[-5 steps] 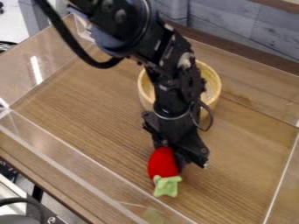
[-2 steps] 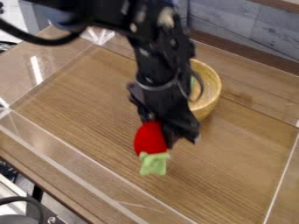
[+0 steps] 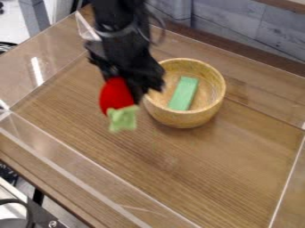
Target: Move the red fruit to the left
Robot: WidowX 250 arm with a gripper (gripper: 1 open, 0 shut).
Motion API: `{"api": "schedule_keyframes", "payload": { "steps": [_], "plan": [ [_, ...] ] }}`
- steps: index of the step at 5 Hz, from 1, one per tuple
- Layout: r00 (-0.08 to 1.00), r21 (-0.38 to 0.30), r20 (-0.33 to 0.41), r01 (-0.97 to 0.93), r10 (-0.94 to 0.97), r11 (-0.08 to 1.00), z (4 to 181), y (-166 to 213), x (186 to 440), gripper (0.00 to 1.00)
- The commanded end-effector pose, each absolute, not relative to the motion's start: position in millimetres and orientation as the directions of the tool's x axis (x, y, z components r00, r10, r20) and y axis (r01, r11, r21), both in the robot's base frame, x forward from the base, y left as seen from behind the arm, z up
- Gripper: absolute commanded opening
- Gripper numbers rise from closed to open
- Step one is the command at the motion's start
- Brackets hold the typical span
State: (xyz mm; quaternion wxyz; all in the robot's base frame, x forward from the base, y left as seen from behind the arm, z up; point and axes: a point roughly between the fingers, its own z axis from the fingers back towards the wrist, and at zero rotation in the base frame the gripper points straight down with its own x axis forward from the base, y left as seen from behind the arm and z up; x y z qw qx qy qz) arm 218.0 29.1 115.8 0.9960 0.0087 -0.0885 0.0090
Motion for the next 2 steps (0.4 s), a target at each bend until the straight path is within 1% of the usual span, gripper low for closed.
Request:
{"api": "schedule_keyframes", "payload": {
  "steps": [1,2],
  "plan": [
    [0.977,0.038,0.213,-0.04,0.031,0.998,129.8,52.2,224.3,0.0],
    [0.978,0.044,0.206,-0.047,0.037,0.998,130.0,65.5,224.8,0.0]
  ]
}}
